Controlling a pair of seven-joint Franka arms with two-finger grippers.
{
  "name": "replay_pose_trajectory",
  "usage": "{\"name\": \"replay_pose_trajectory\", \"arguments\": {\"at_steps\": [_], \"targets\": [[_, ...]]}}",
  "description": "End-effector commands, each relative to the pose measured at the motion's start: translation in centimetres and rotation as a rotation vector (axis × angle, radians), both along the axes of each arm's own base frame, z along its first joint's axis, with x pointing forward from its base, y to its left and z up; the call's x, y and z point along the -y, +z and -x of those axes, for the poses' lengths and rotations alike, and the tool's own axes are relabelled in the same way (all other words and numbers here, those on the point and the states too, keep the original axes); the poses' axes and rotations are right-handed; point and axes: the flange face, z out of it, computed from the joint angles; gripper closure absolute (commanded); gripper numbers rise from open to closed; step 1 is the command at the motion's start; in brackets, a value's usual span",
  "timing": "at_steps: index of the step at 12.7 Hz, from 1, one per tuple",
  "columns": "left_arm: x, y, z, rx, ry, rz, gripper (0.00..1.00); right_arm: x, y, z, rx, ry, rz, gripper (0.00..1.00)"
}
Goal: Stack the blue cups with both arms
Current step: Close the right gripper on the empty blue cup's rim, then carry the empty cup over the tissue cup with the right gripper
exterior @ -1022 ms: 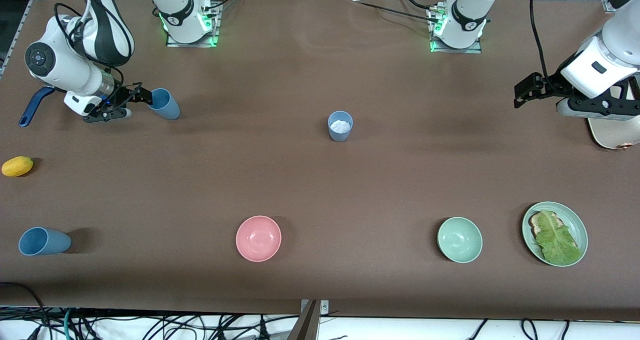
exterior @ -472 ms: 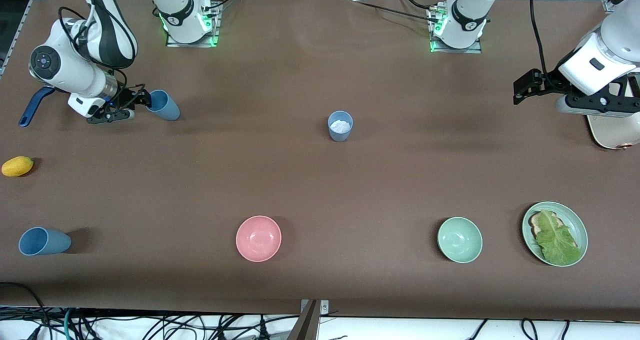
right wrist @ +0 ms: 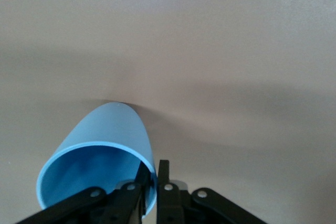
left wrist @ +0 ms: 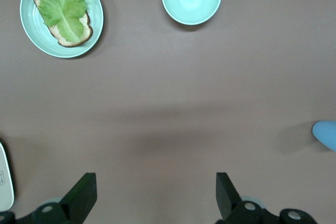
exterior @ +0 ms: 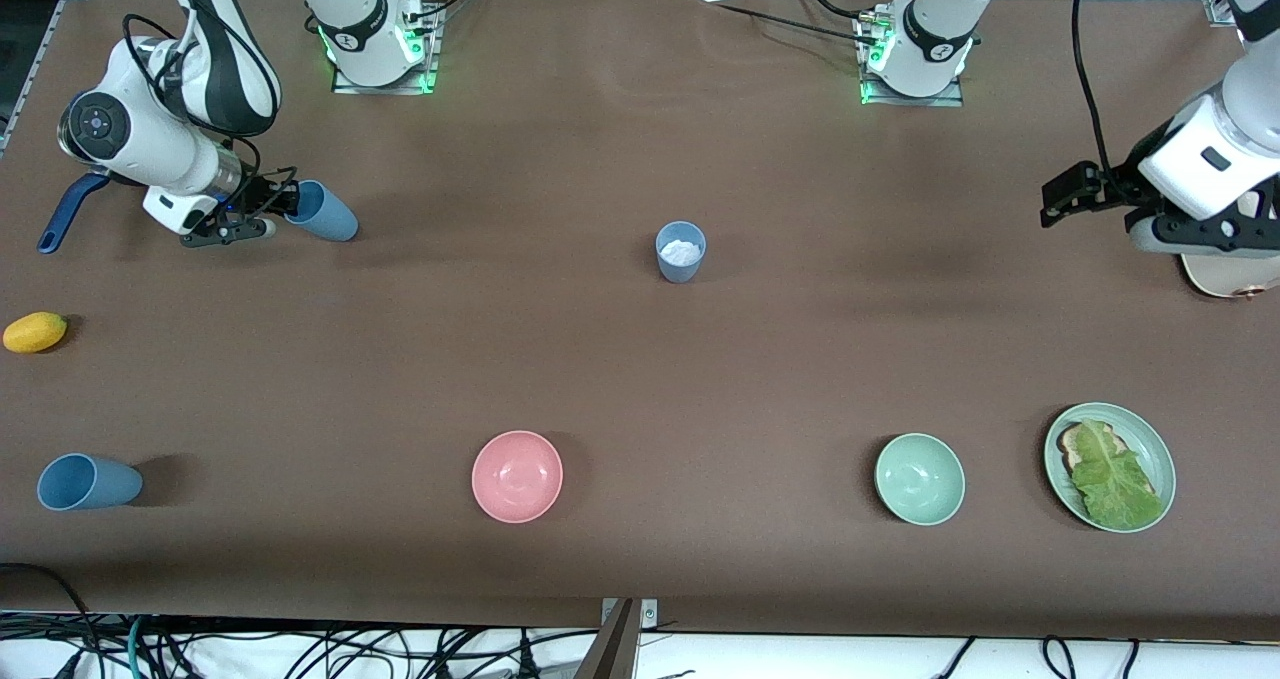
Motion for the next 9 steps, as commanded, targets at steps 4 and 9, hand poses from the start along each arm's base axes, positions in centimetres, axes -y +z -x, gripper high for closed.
{"name": "replay_pose_trajectory", "arguments": {"at_steps": [4, 9], "targets": [[1.4, 1.2, -1.4, 0.018, -0.043, -0.021, 0.00, -2.5, 3.8, -3.4, 0.005, -0.043, 0.024, 1.00], [1.2, 1.4, -1.4, 0.023, -0.046, -0.020, 0.00, -10.5, 11.2, -11.2, -0.018, -0.082, -0.062, 1.00]]}}
